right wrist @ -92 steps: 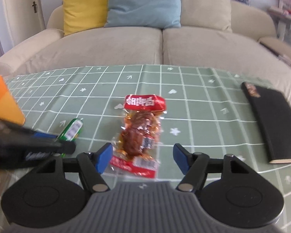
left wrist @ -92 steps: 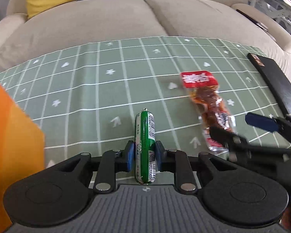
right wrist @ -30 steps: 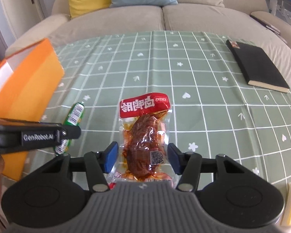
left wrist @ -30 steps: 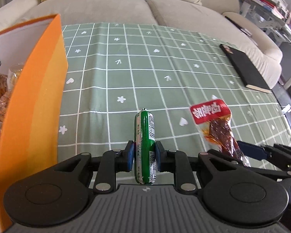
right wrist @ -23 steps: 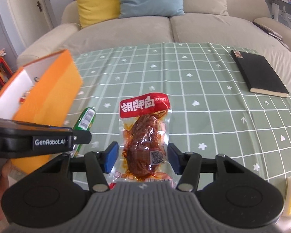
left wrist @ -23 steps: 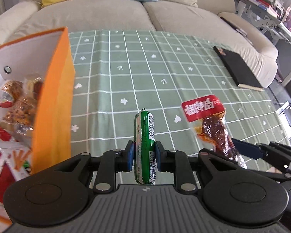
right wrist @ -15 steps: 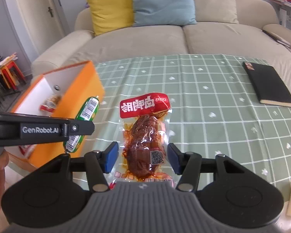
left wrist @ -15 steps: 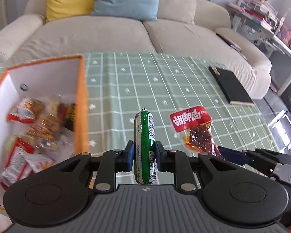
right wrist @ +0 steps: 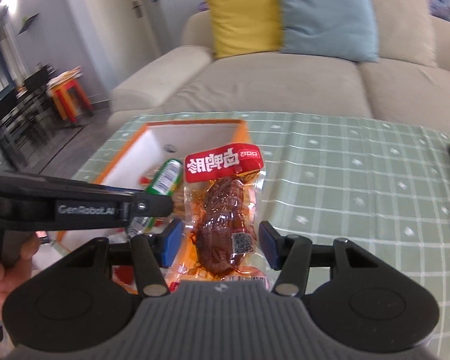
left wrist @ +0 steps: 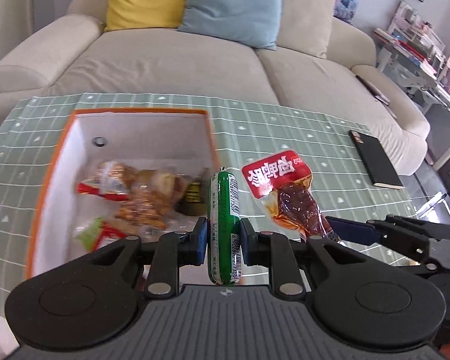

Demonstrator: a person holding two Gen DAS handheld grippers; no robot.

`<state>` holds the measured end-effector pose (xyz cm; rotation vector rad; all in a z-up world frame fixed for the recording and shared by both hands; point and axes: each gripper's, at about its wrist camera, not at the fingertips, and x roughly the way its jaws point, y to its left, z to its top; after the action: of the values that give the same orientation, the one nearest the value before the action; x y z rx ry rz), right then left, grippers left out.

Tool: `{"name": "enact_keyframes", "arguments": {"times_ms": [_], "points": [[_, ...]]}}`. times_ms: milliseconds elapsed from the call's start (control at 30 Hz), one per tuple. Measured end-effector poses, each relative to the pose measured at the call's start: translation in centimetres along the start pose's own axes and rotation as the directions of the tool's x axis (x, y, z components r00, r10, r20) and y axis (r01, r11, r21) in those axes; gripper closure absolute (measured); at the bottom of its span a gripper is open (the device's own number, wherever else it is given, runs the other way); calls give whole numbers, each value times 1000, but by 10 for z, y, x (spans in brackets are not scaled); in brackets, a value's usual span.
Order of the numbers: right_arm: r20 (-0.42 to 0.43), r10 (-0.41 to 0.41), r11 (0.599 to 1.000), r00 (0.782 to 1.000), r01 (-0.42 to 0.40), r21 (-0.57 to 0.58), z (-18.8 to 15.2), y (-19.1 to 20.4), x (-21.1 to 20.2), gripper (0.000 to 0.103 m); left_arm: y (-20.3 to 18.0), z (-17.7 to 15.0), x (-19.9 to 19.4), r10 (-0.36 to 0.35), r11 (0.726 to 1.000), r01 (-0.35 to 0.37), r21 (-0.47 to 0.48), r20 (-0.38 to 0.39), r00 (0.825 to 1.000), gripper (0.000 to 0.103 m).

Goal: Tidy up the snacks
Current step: 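Carry the sausage and meat packet into the orange box and open both tools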

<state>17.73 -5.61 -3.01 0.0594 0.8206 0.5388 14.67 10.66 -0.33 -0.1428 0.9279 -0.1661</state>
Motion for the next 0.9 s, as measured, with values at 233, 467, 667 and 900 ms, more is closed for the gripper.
{"name": "enact_keyframes", "arguments": {"times_ms": [233, 467, 667, 900], "points": [[-126, 75, 990, 989, -89, -108, 18, 47, 36, 49, 45, 7, 7, 32, 999, -32, -1, -121, 992, 79], [-253, 64, 981, 965, -107, -163, 10, 65, 70, 49, 63, -9, 29, 86, 996, -74, 59, -246, 965, 79], [-298, 11, 956, 955, -98, -277, 6, 77, 90, 49, 67, -20, 50, 98, 994, -73, 86, -334, 938, 79], [-304, -43, 914, 952, -86, -396, 4, 89, 106, 47, 77, -23, 65, 102, 995, -85, 60, -390, 915, 79]]}}
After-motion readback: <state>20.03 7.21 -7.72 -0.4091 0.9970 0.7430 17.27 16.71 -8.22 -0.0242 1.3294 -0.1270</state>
